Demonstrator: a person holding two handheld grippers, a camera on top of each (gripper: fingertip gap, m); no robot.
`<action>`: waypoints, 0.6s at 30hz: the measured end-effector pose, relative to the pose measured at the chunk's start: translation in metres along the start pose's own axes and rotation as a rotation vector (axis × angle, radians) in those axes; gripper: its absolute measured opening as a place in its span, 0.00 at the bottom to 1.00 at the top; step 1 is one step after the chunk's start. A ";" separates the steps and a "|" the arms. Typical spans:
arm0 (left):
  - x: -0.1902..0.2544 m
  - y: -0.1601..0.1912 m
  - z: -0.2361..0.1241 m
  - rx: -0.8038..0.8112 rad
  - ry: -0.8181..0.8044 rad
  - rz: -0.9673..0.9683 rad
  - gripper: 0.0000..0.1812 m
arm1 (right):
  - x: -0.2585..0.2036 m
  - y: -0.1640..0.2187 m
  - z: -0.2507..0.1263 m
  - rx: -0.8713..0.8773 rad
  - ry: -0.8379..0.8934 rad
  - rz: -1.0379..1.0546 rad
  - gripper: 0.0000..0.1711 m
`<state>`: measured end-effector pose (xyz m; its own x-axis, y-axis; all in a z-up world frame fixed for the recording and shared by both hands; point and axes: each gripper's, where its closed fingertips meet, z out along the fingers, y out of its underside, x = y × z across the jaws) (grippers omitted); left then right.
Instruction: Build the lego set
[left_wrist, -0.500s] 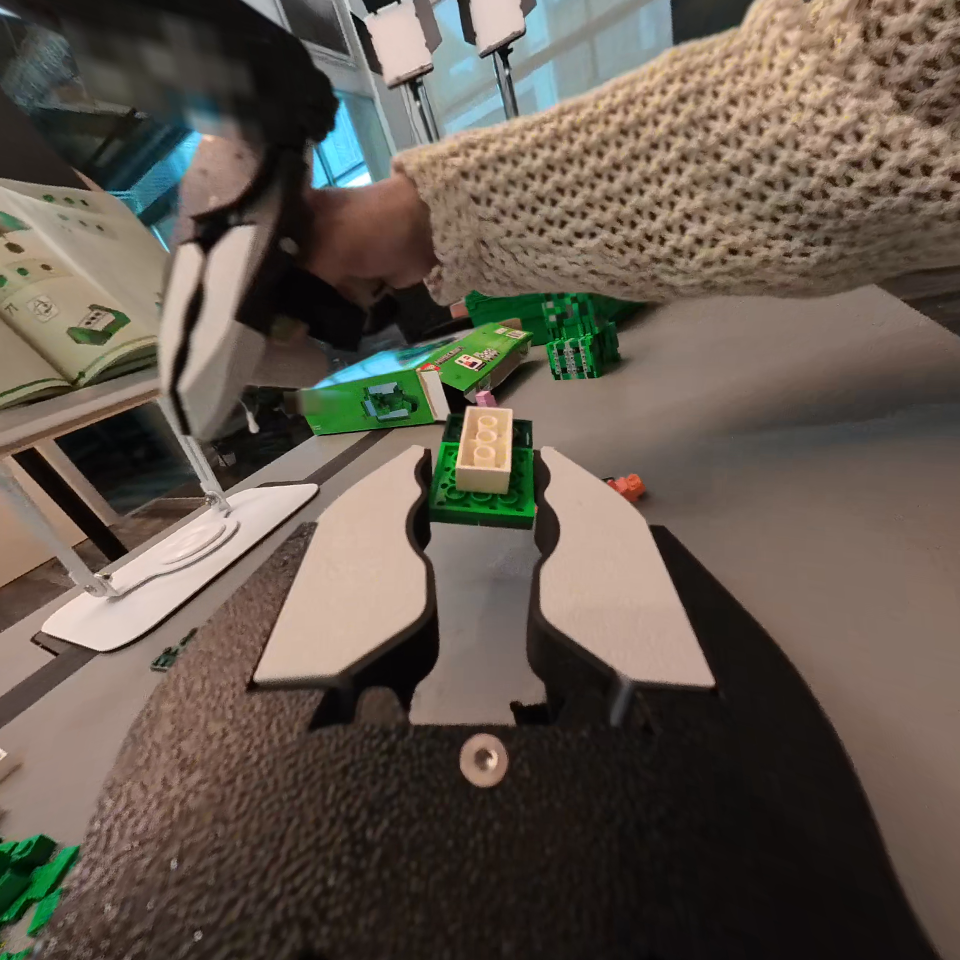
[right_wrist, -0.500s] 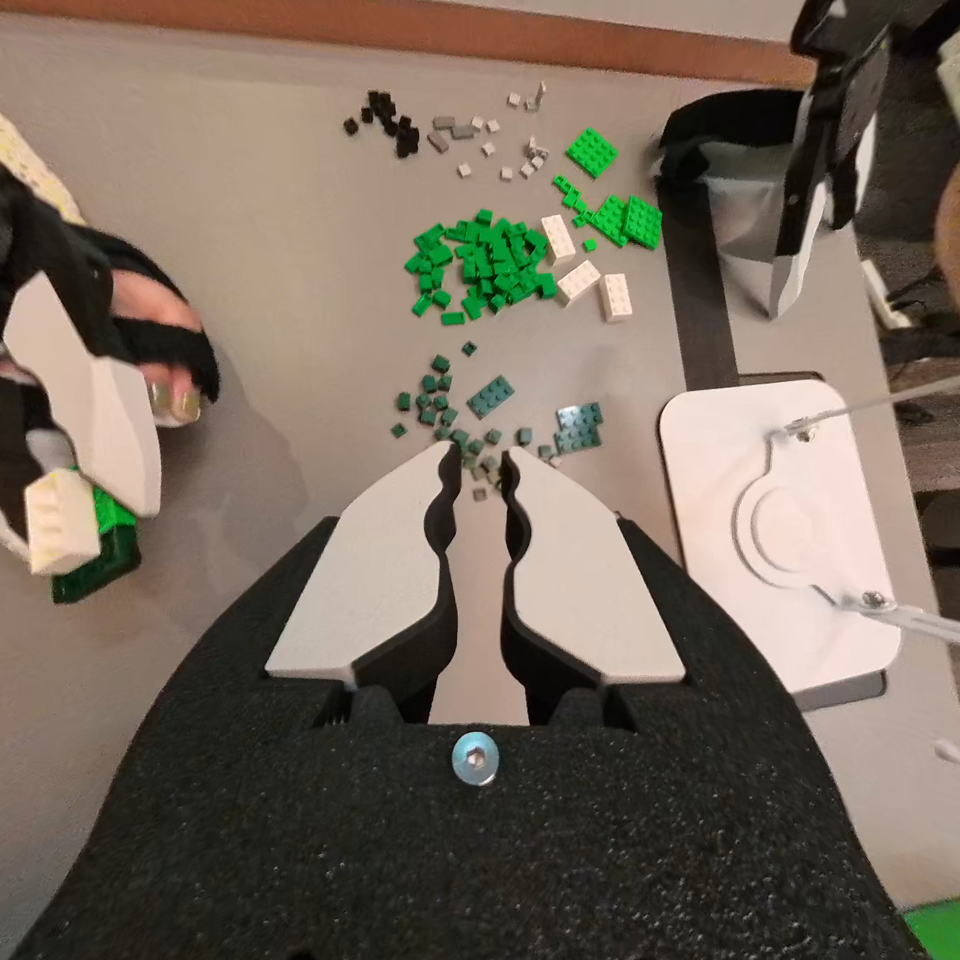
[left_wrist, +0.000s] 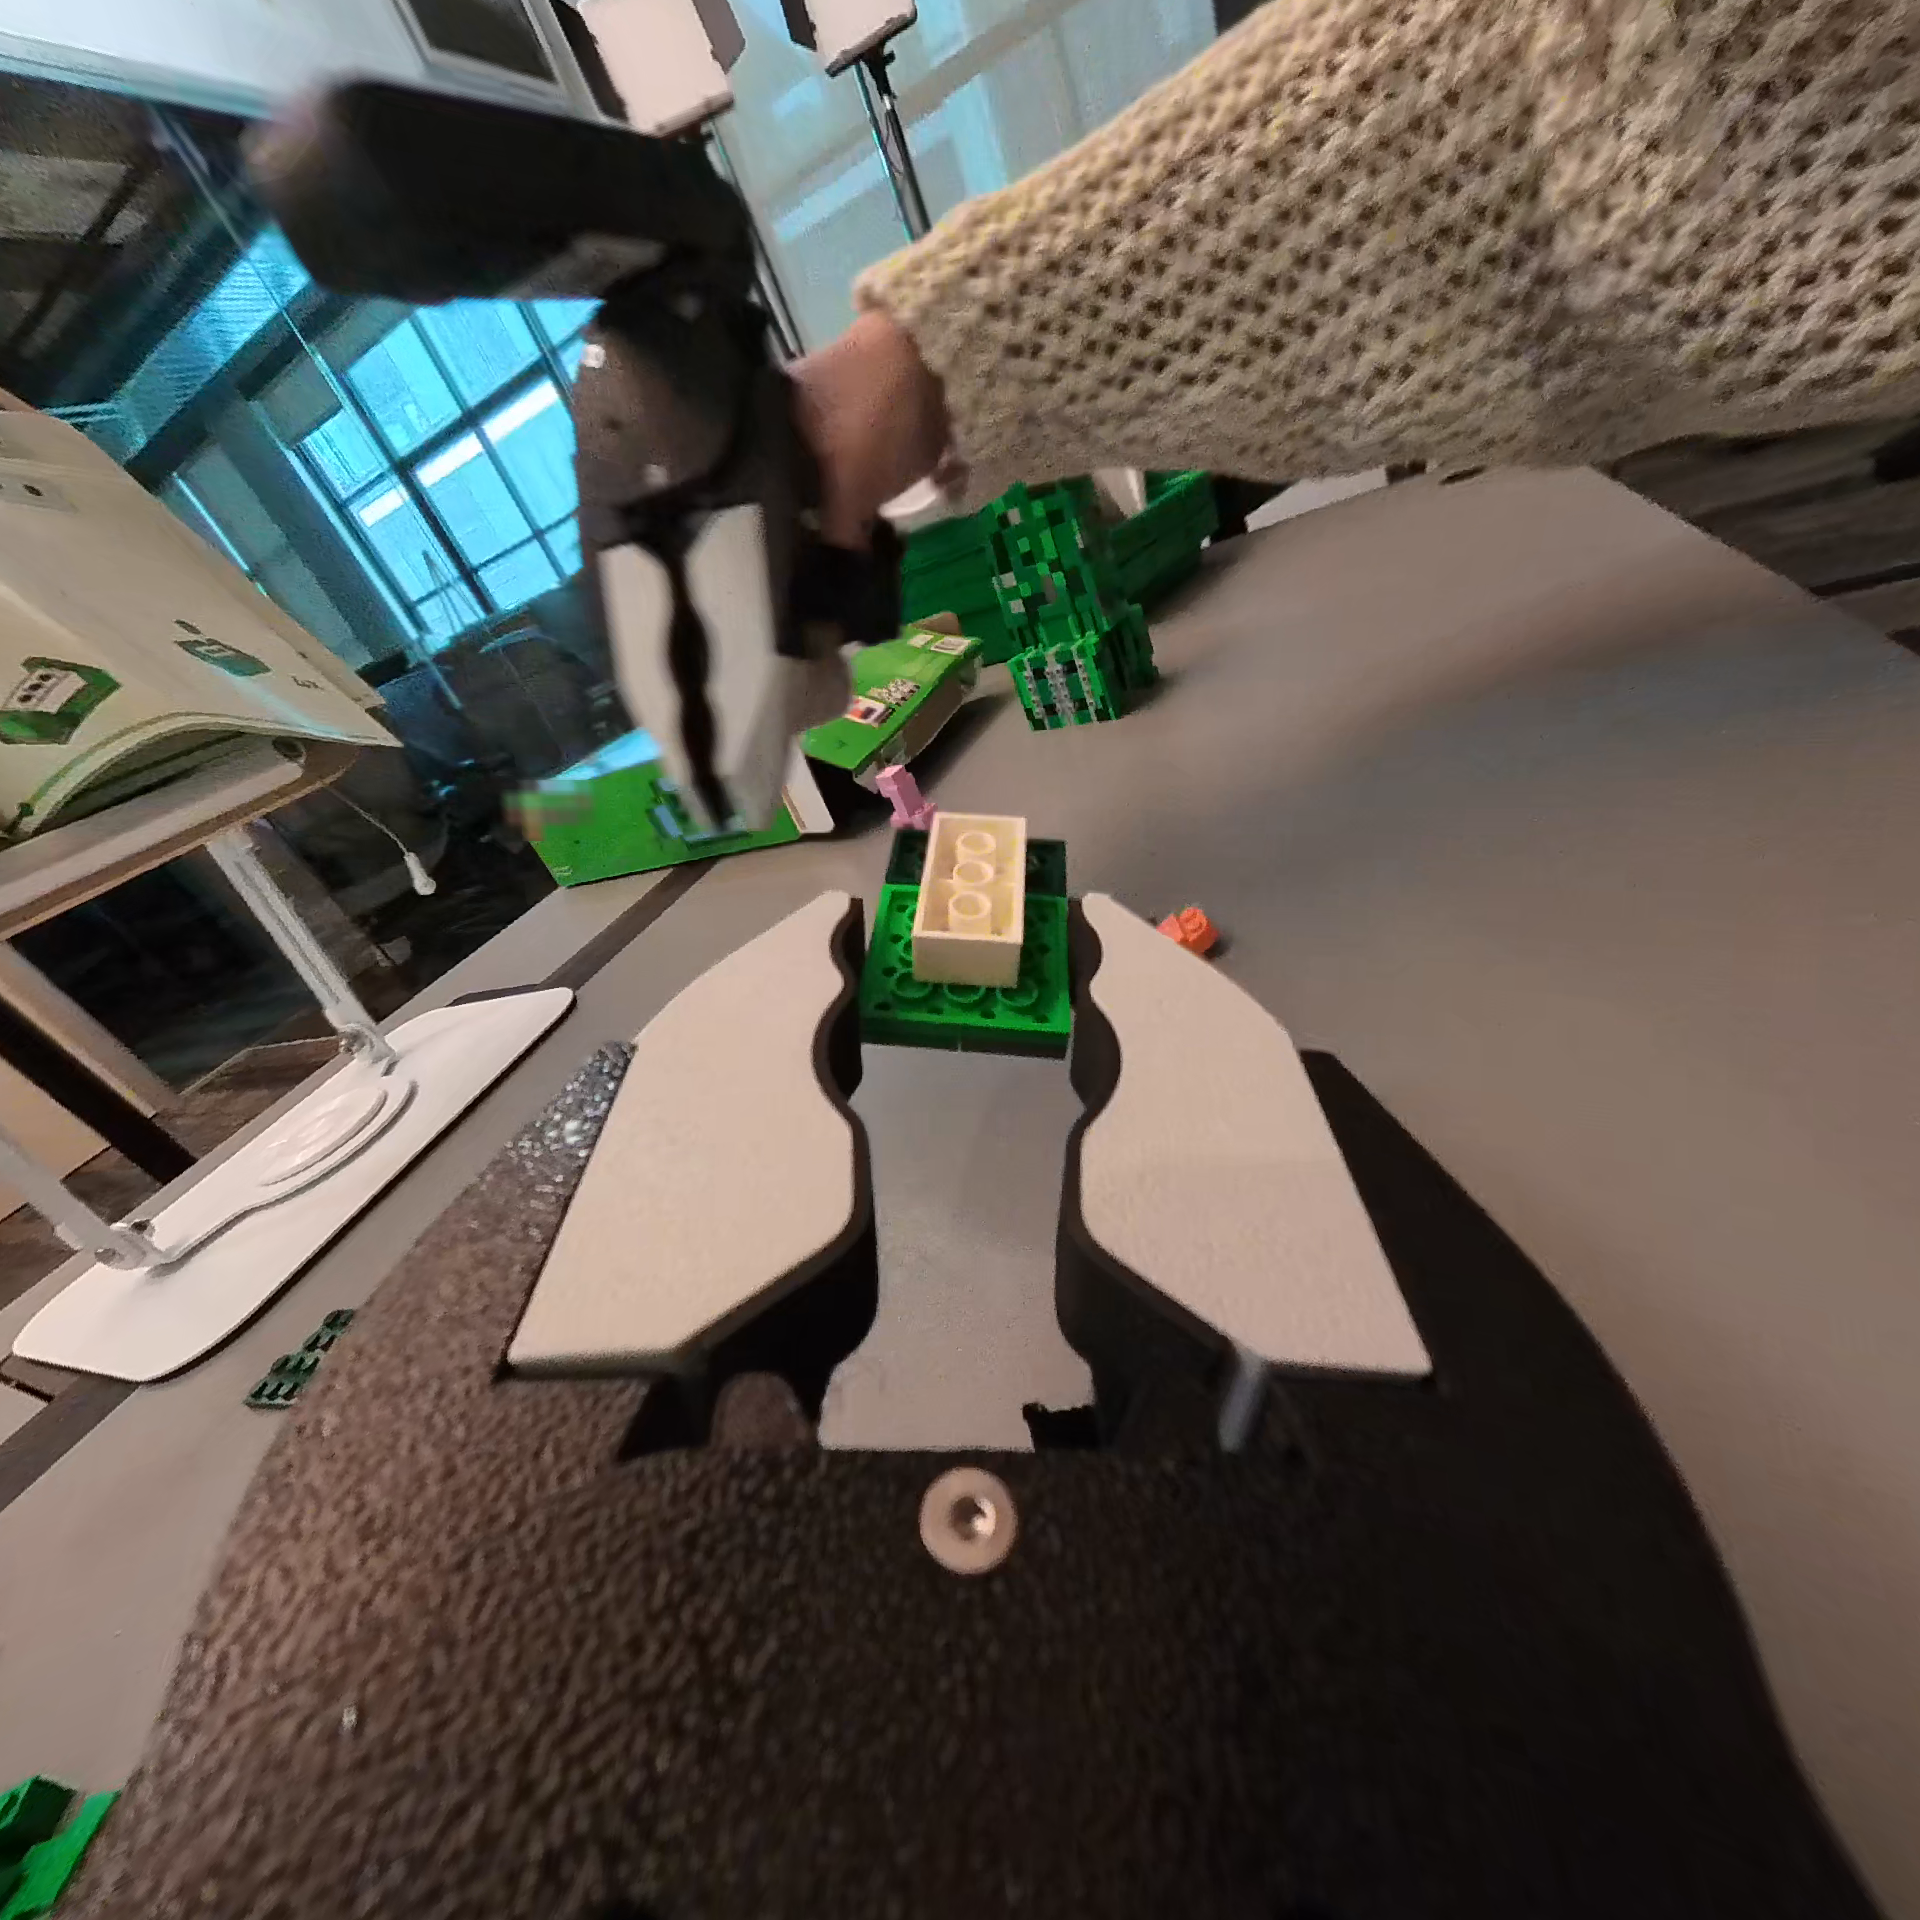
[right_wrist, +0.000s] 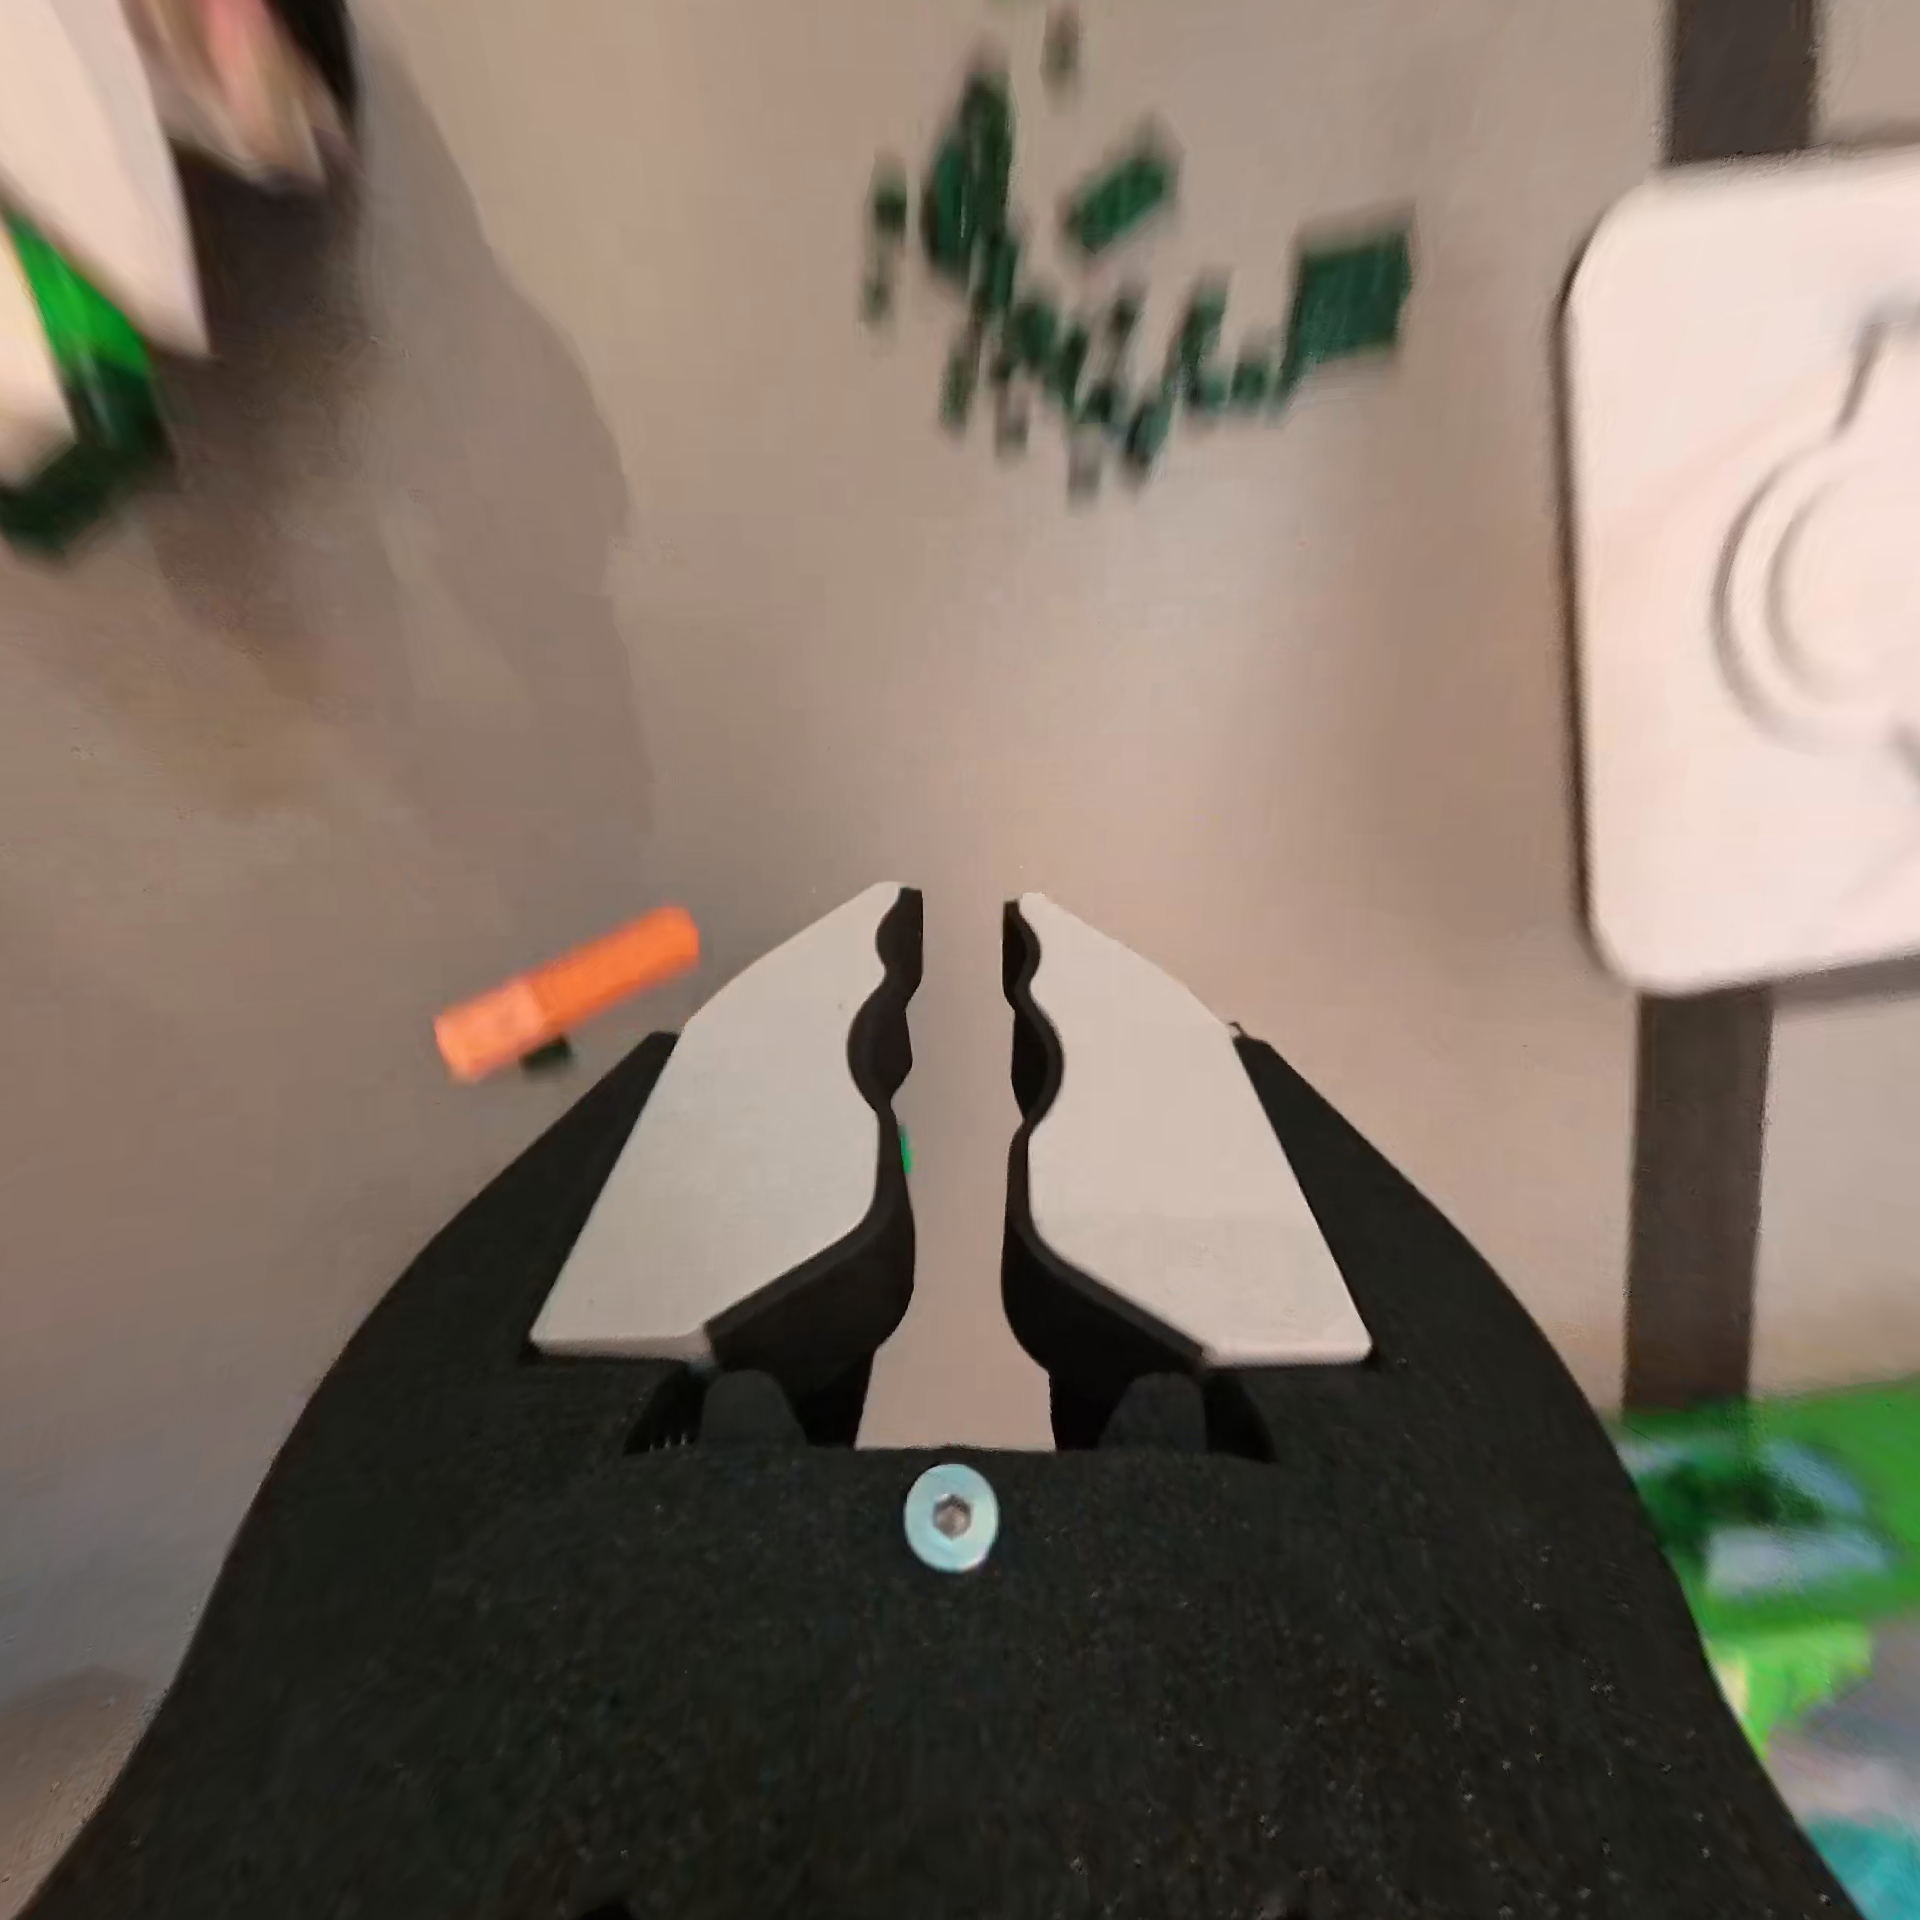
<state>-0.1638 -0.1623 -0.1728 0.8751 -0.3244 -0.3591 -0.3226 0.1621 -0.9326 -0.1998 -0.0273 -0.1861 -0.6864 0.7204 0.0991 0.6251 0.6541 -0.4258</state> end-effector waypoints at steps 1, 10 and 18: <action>0.001 0.001 0.001 -0.011 0.004 0.010 0.20 | -0.006 0.025 0.000 -0.067 -0.007 0.006 0.08; 0.013 0.007 0.006 -0.055 0.061 0.067 0.20 | -0.027 0.098 0.023 -0.420 -0.059 -0.121 0.11; 0.018 0.009 0.006 -0.067 0.083 0.094 0.20 | -0.017 0.103 0.039 -0.623 -0.093 -0.202 0.05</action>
<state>-0.1483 -0.1610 -0.1873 0.8081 -0.3870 -0.4440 -0.4273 0.1335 -0.8942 -0.1381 0.0190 -0.2664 -0.8243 0.5653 0.0328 0.5599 0.8051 0.1958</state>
